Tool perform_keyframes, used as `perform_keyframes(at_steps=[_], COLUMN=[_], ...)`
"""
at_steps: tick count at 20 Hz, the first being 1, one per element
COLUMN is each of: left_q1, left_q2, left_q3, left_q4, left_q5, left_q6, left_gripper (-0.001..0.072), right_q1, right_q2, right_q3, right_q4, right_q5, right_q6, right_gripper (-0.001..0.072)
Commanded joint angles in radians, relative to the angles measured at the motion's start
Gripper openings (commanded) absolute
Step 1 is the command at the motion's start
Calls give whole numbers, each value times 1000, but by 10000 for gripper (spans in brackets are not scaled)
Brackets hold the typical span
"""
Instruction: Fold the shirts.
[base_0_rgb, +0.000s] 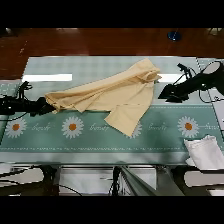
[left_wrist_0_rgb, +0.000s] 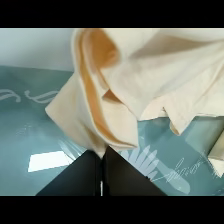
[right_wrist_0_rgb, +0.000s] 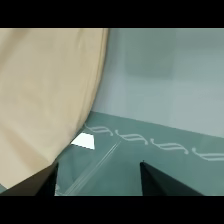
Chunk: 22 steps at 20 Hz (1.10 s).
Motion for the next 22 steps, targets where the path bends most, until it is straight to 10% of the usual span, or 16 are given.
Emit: perform_keyframes(at_steps=[1, 9, 11, 15, 22], left_q1=[1, 2, 2, 2, 67], left_q2=[2, 2, 2, 3, 194], left_q3=[1, 1, 1, 2, 120], left_q4=[-26, -33, -34, -51, -757], left_q5=[-11, -11, -11, -16, -134], left_q6=[32, 56, 62, 71, 169], left_gripper=[33, 33, 33, 33, 32], right_q1=[80, 200, 234, 283, 280], right_q2=[0, -80, -108, -111, 270], right_q3=[-73, -84, -84, -80, 123], right_q4=[12, 5, 26, 120, 88], right_q5=[-134, -195, -227, -345, -319], right_q6=[13, 80, 90, 101, -19], right_gripper=[586, 549, 459, 19, 19])
